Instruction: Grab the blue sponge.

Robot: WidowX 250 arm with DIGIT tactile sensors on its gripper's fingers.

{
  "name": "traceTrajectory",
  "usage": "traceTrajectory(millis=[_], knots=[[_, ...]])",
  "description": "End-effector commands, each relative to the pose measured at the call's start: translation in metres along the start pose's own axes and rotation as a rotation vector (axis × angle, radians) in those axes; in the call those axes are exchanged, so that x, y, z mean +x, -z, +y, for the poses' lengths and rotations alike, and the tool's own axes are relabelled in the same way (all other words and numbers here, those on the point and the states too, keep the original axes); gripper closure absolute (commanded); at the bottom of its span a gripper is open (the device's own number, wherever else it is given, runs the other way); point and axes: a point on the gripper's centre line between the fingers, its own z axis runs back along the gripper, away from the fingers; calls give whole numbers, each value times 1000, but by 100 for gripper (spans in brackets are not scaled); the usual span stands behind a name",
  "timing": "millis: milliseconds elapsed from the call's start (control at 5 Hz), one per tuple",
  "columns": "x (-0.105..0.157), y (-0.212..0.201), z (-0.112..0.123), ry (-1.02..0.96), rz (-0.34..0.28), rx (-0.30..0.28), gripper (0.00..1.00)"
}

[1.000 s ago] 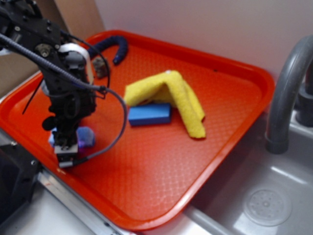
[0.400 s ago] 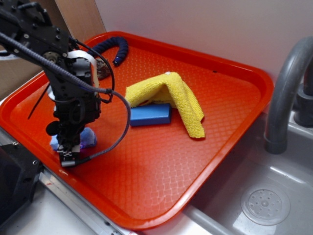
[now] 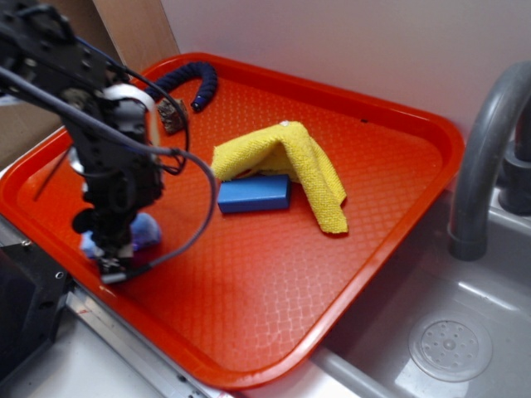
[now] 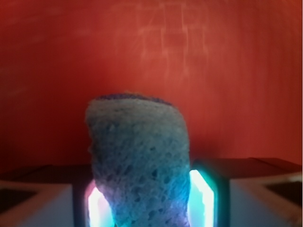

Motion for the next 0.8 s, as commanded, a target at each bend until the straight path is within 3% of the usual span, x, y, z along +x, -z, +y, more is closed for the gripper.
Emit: traceTrajectory(millis=[0,200,600], knots=[[3,-93,52,-358,-54,-71,100],[-8,-121,58,-446,-94,-101,100],[-36,-162,66,-506,-287,-124,100]])
